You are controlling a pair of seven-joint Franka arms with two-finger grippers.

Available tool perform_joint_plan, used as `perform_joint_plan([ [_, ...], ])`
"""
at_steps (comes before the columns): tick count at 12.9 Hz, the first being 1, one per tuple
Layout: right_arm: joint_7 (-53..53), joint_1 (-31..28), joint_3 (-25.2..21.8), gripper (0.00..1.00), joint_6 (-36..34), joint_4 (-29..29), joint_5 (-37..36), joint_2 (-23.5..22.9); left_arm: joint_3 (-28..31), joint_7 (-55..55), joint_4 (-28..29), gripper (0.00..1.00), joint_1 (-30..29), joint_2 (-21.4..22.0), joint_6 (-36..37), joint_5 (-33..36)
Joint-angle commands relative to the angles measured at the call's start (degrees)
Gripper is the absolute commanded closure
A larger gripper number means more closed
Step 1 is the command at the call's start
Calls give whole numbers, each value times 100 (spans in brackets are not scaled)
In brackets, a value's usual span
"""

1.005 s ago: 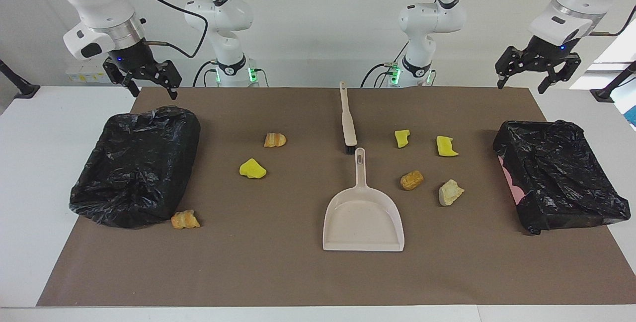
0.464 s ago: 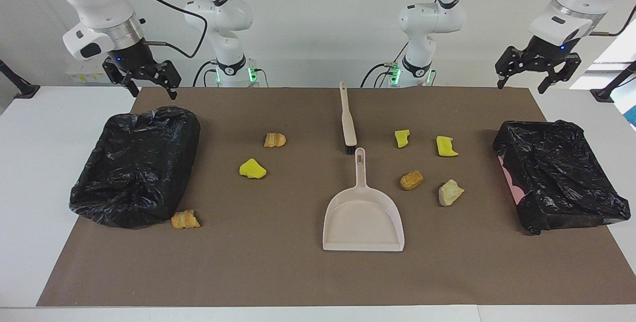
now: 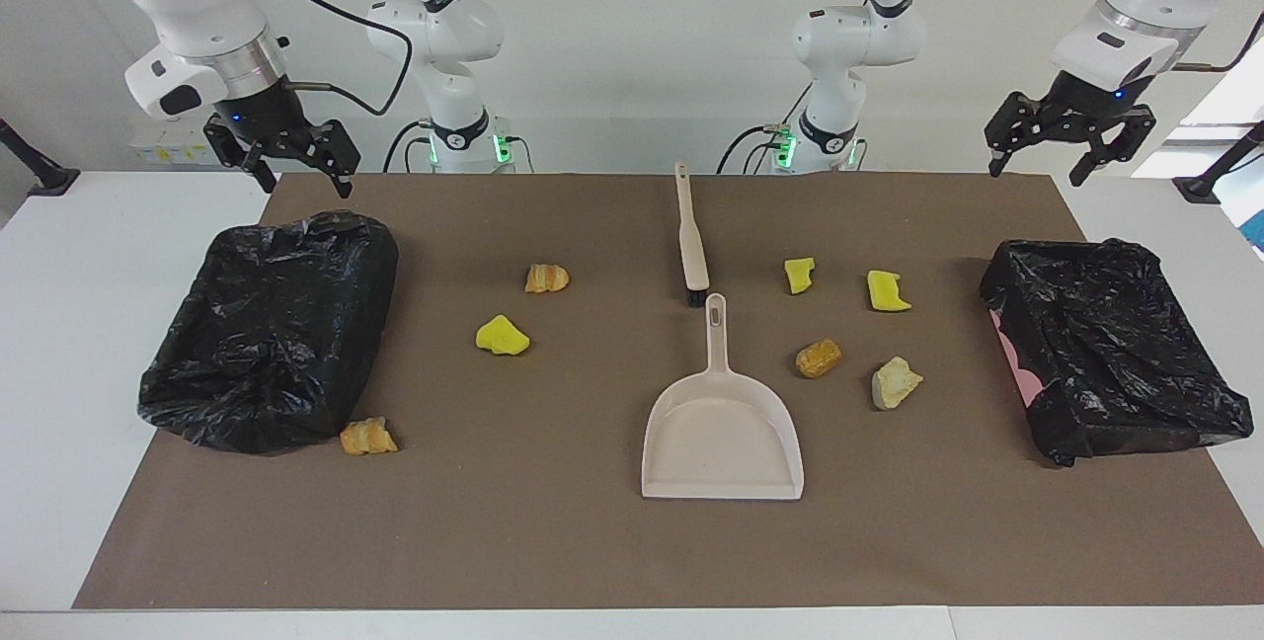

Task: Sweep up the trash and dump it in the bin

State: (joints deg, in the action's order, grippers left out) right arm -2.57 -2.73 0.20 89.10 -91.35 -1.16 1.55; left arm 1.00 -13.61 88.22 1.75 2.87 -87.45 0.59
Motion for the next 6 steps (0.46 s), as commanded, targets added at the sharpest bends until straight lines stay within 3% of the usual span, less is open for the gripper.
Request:
perform_joint_plan([
  [1,134,-34,16,0,-42,-59,98,82,50,-46,161,0,36,153,-26,-15],
  [6,134,-17,33,0,-156,-59,116,109,50,-10,196,0,45,153,-123,-15],
])
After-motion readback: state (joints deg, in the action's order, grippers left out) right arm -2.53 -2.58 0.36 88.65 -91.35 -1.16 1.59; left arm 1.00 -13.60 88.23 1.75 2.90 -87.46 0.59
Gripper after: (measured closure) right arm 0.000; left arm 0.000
